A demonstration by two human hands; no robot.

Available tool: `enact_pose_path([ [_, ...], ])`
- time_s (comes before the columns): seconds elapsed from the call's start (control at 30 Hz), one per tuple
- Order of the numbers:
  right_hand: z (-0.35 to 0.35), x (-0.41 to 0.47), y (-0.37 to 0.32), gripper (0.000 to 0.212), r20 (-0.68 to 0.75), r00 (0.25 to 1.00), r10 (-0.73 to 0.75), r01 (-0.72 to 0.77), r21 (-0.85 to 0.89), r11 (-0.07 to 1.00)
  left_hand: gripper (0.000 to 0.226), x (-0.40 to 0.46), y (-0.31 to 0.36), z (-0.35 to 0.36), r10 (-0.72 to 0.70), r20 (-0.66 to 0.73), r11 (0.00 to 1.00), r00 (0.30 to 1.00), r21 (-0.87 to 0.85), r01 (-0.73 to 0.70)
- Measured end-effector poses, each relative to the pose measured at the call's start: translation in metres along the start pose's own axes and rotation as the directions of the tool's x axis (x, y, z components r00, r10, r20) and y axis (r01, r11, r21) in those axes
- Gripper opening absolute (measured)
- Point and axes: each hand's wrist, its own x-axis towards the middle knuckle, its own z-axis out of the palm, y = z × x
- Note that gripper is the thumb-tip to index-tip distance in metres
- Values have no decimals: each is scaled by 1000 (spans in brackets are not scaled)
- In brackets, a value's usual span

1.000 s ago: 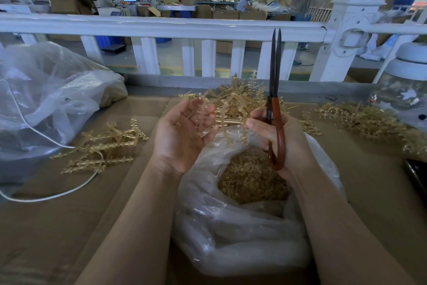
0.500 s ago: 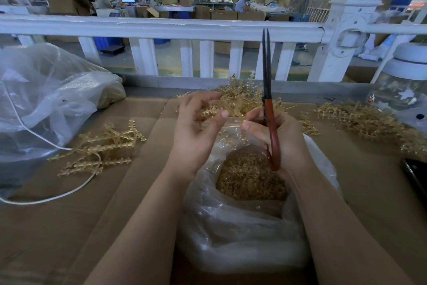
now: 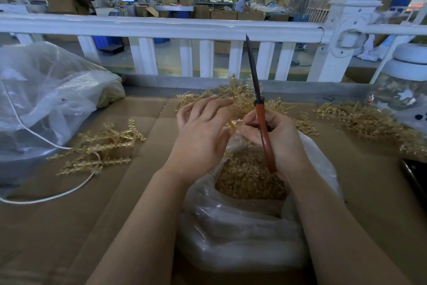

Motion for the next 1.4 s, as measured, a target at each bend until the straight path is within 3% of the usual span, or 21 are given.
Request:
enact_pose_path([
  [0.13,1,-1,-2,17,-5,1000,-7,7,-5,1000,41,1,4,-3,17,25,998,1000,-69,-15],
  [0.27,1,0,-1,15,-4,1000,3,-3,-39,999,47,0,7,-3,-140,-93,951,986,-288,108],
  [0.33,3,0,0,14,5,1000,12,-12,-76,997,49,1,7,-3,-188,-98,951,977,-266,156],
  [0.47,2,0,3,16,9,1000,-15,16,-93,996,22,0,5,0,-91,56,995,994,-41,93],
  [0.57,1,0,5,18,26,999,-22,26,-128,991,17,0,2,1,-43,52,999,998,14,42],
  [0.67,5,-1,4,17,-5,1000,-25,25,-82,996,6,2,0,1,-99,-33,993,995,-60,97],
  [0.73,6,-1,3,16,-72,996,-45,43,-31,999,7,2,-1,2,-210,-118,963,970,-195,185],
  [0.8,5,-1,2,19,-150,986,-74,76,4,997,8,4,0,0,-421,-169,845,891,-429,318],
  [0.9,1,1,3,16,-200,975,-93,102,35,994,8,8,2,-7,-708,-45,406,705,-843,353],
  [0.97,1,1,4,14,-187,979,-77,84,27,996,10,10,1,-11,-773,80,131,630,-951,280],
  [1.07,2,0,5,15,-125,990,-60,62,10,998,38,13,-1,-13,-767,214,-111,605,-973,204],
  [1.17,3,-2,2,24,-51,996,-69,70,23,997,31,15,-2,-15,-736,270,-316,621,-948,38],
  [1.27,4,-3,1,29,-6,997,-79,79,50,996,22,14,-2,-13,-754,381,-391,535,-915,100],
  [1.4,1,-2,3,16,-13,996,-87,88,69,994,15,11,-1,-6,-775,451,-351,443,-890,291],
])
